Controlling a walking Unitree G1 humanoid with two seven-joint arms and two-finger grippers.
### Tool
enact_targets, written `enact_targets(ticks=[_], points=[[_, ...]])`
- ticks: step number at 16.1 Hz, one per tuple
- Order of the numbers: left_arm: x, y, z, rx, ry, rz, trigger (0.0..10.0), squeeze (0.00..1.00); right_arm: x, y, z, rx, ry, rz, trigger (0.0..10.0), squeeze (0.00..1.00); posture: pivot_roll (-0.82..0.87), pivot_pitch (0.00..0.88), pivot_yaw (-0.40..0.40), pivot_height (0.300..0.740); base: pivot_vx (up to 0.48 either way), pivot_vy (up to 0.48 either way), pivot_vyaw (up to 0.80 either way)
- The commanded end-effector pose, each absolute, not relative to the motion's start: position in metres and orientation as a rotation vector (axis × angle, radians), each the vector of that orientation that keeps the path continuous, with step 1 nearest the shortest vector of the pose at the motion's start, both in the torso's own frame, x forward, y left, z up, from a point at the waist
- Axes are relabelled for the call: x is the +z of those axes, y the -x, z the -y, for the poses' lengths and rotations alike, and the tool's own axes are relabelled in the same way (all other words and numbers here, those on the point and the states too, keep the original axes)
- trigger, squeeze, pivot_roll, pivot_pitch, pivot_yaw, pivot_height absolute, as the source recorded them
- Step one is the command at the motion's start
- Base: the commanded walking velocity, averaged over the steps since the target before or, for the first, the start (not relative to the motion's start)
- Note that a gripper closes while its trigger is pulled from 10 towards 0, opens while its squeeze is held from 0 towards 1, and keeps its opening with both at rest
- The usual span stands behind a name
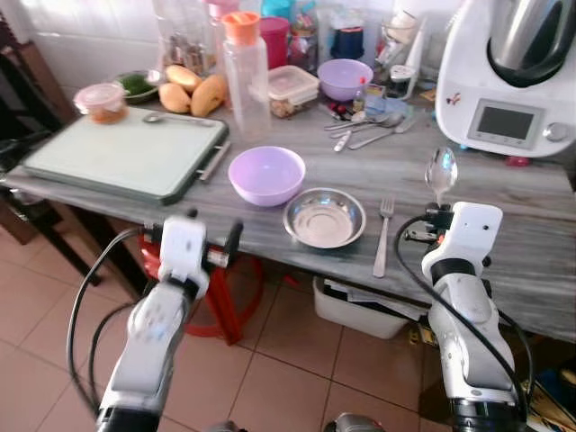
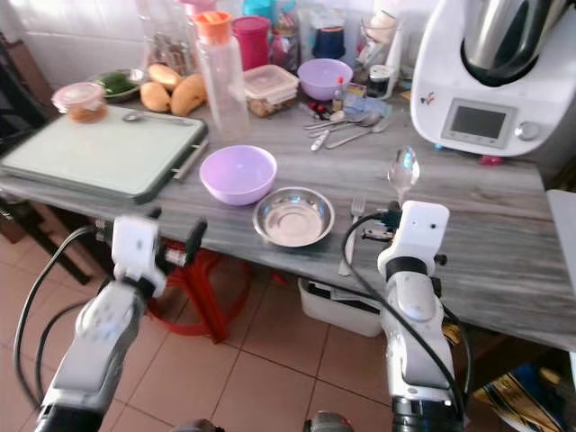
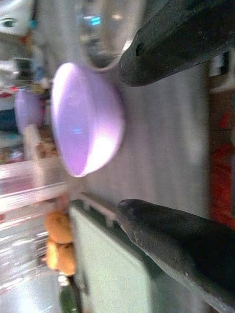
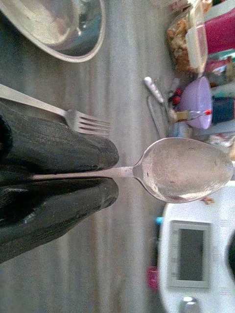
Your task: Setting the table
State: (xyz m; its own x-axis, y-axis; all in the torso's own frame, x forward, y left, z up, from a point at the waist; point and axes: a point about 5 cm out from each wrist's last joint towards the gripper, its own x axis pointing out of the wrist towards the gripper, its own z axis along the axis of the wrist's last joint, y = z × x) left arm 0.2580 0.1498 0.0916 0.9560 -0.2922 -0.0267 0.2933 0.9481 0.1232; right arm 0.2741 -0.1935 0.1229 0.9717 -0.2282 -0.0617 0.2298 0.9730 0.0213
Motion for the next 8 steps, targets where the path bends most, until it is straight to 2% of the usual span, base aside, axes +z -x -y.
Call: enact_targets(ticks=[1,4,8], points=[[0.091,-0.251,-0.152,-0.347,-0.154,-0.027,10.0,0.0,0.118,-0.276,0.201,-0.272,-0.068,-0.109,10.0,0.0,-0.04,0.0,0.053,0.74,0.0,0.0,0.0],[0.091,-0.244,-0.151,-0.366,-0.158,-0.044,10.0,0.0,0.109,-0.278,0.21,-0.307,-0.102,-0.169,10.0,0.0,-0.03,0.0,0.062,0.74,0.0,0.0,0.0],[0.091,-0.241,-0.15,-0.391,-0.152,-0.066,10.0,0.0,0.106,-0.289,0.195,-0.244,-0.144,-0.222,10.0,0.0,-0.02,0.0,0.062,0.74,0.0,0.0,0.0]])
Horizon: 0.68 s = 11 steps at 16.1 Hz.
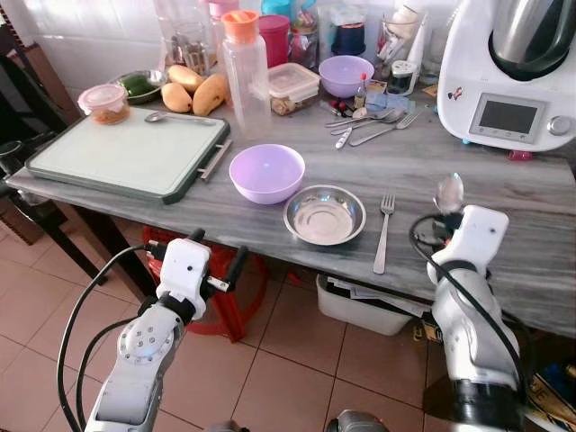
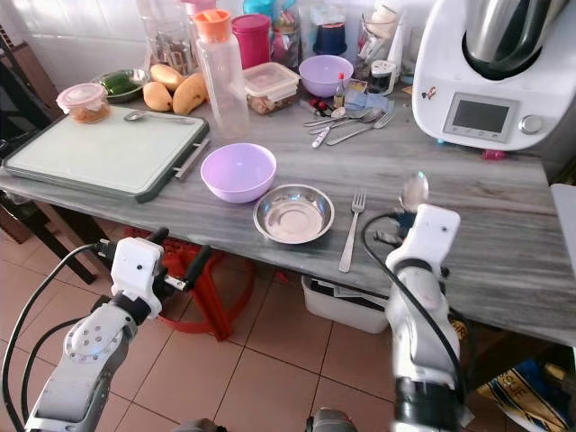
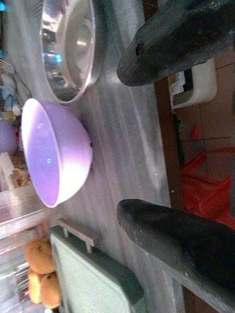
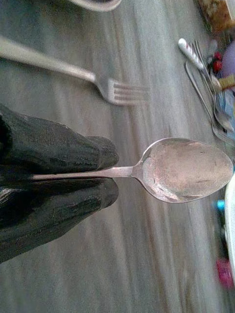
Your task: Setting the table
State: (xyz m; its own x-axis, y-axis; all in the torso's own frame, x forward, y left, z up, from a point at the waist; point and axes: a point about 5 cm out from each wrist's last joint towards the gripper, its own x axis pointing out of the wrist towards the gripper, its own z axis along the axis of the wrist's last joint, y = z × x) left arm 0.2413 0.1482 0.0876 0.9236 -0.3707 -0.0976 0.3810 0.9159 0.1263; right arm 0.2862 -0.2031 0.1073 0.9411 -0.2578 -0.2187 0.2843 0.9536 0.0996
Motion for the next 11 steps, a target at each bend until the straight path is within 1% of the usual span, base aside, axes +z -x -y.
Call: enact_targets(ticks=[1,6,11], points=[[0.0914,-0.2408,-0.1497,-0.393,-0.149,-0.071,10.0,0.0,0.1044,-0.2897,0.1929,-0.238,-0.146,-0.235,10.0,0.0,-0.02,0.0,0.062,0.74,0.0,0.0,0.0],[0.0916,-0.238,-0.1484,-0.405,-0.141,-0.09,10.0,0.0,0.1009,-0.2942,0.1875,-0.232,-0.18,-0.271,10.0,0.0,-0.02,0.0,0.058,0.74,0.0,0.0,0.0],[0.0913,-0.238,-0.1464,-0.413,-0.133,-0.098,10.0,0.0,0.0968,-0.2933,0.1908,-0.262,-0.193,-0.308,10.0,0.0,-0.02,0.0,0.055,0.74,0.0,0.0,0.0]])
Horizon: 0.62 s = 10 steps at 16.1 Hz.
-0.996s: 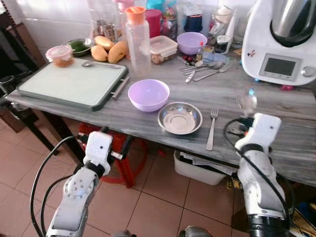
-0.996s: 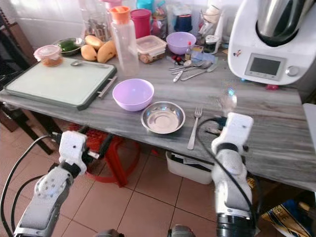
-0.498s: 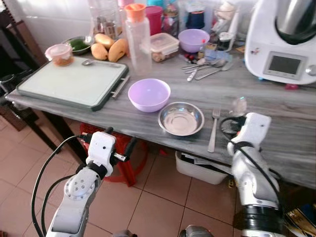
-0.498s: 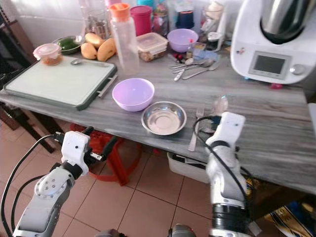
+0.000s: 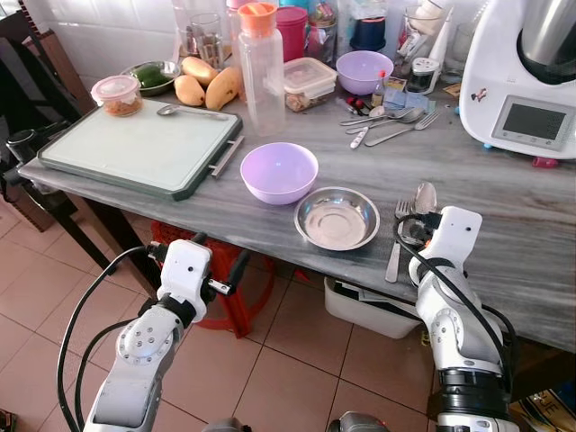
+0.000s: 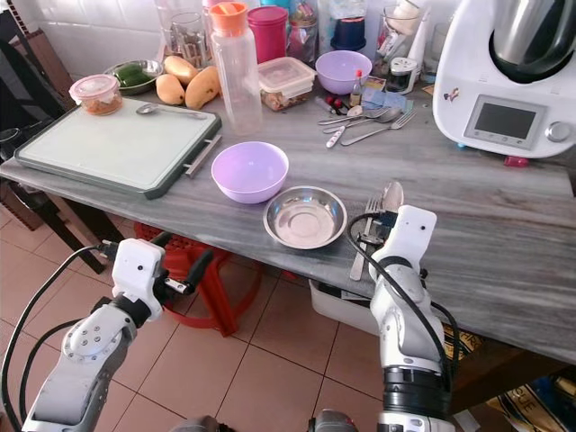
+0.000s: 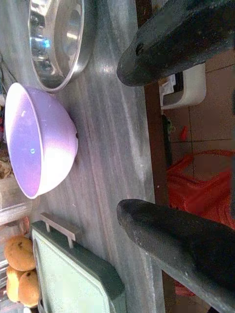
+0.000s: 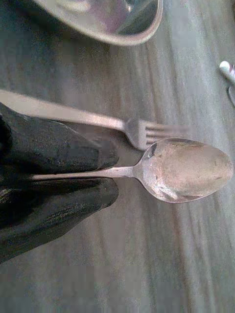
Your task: Setting the table
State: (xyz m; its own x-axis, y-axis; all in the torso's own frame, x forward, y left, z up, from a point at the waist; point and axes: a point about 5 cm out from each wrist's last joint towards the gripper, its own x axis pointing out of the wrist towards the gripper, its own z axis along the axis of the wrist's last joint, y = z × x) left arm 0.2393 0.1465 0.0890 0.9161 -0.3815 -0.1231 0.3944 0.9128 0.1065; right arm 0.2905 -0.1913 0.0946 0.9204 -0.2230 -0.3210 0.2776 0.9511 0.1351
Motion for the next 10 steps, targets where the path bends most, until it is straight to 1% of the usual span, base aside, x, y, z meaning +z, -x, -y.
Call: enact_targets(ticks=[1,10], points=[[0.0913,-0.2383,-0.1462,-0.414,-0.131,-0.099,10.0,0.0,0.0959,-0.2924,0.1921,-0.275,-0.185,-0.315,10.0,0.0,-0.02,0.0,0.054,0.74,0.0,0.0,0.0],[0.0901,-0.2381,-0.1442,-0.423,-0.126,-0.108,10.0,0.0,0.0918,-0.2911,0.1964,-0.31,-0.21,-0.341,10.0,0.0,-0.02,0.0,0.056,0.74,0.0,0.0,0.0]])
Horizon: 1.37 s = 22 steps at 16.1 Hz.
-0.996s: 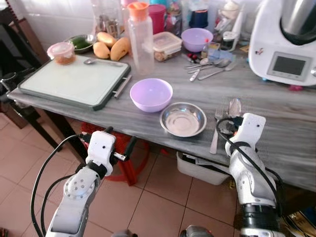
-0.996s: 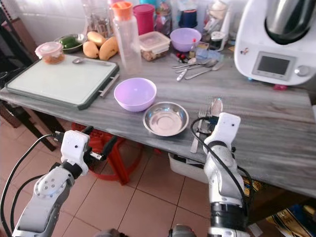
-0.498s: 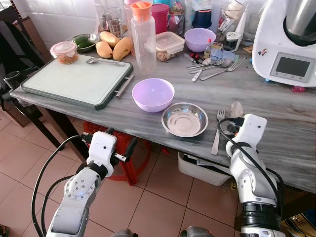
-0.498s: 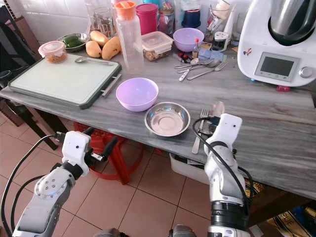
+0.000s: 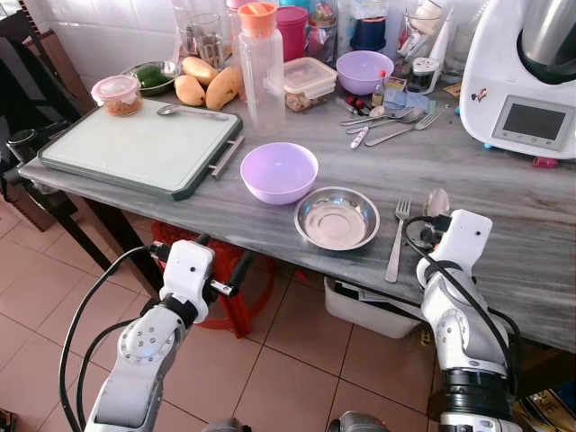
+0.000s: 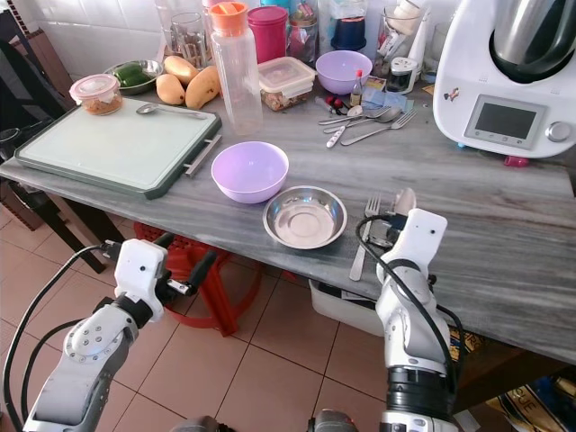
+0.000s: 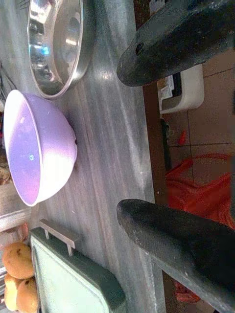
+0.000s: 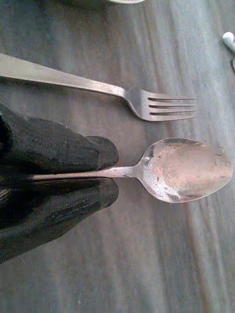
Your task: Setting the table
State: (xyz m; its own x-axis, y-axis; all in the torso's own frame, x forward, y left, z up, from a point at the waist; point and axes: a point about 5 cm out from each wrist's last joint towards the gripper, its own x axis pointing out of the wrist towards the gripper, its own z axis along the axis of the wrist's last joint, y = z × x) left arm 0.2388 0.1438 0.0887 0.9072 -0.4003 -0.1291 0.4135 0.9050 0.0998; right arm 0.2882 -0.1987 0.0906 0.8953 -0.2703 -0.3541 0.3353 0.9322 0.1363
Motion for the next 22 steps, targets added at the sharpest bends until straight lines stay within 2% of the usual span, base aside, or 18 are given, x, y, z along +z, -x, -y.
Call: enact_targets(ticks=[1,22], points=[[0.0899,-0.238,-0.144,-0.425,-0.126,-0.109,10.0,0.0,0.0905,-0.2909,0.1954,-0.31,-0.22,-0.352,10.0,0.0,-0.02,0.0,0.055,0.74,0.0,0.0,0.0],[0.0887,-0.2419,-0.1431,-0.428,-0.137,-0.114,10.0,0.0,0.0835,-0.2931,0.1984,-0.327,-0.229,-0.384,10.0,0.0,-0.02,0.0,0.058,0.74,0.0,0.0,0.0]])
